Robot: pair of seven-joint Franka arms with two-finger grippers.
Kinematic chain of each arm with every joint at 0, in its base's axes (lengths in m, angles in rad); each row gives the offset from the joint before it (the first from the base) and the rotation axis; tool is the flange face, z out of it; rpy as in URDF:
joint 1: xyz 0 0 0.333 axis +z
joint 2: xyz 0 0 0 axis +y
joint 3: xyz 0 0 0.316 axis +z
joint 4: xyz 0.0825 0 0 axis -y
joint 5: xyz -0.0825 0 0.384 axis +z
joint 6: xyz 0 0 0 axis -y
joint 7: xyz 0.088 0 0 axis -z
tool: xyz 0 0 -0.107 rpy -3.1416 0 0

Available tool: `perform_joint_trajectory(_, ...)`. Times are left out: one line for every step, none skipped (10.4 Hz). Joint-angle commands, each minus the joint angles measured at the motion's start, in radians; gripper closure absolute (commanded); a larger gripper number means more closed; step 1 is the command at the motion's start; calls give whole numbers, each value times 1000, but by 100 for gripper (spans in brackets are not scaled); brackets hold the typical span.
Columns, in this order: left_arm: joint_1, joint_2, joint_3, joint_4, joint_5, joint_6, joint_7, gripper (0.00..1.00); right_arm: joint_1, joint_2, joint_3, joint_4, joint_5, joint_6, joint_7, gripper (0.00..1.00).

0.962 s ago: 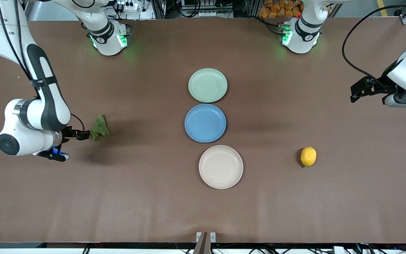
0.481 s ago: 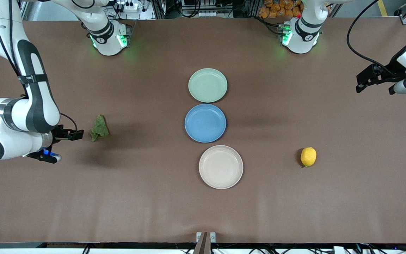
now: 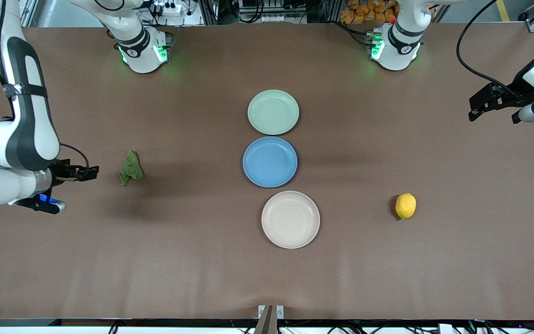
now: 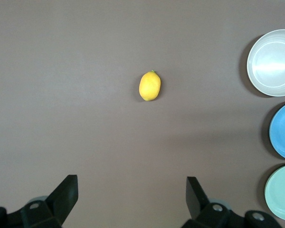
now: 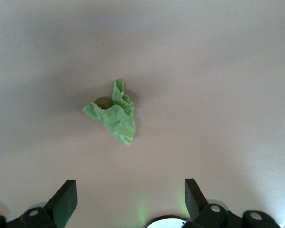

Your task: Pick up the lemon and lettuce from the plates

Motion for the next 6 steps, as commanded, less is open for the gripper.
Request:
perform_joint_trajectory(3,-12,-5,7,-6,-20,-7,0,5,-68,21,-8,-3,-38,4,0)
perform_joint_trajectory(6,-12,-3,7,-6,-20,-2,0,20,-93,21,-8,-3,-55,4,0)
perform_joint_trajectory(7,-12,-3,7,-6,-20,1,0,34,-123,21,-10,-3,-71,4,0)
perform_joint_trajectory(7,-12,-5,7,-6,-20,-2,0,45,-151,21,-11,-3,-88,4,0)
perform_joint_trajectory(6,-12,-5,7,-6,-20,-5,0,51,-165,22,-16,-3,-98,3,0)
perform_joint_trajectory(7,-10,-3,7,-6,-20,-7,0,71,-177,22,-16,-3,-99,3,0)
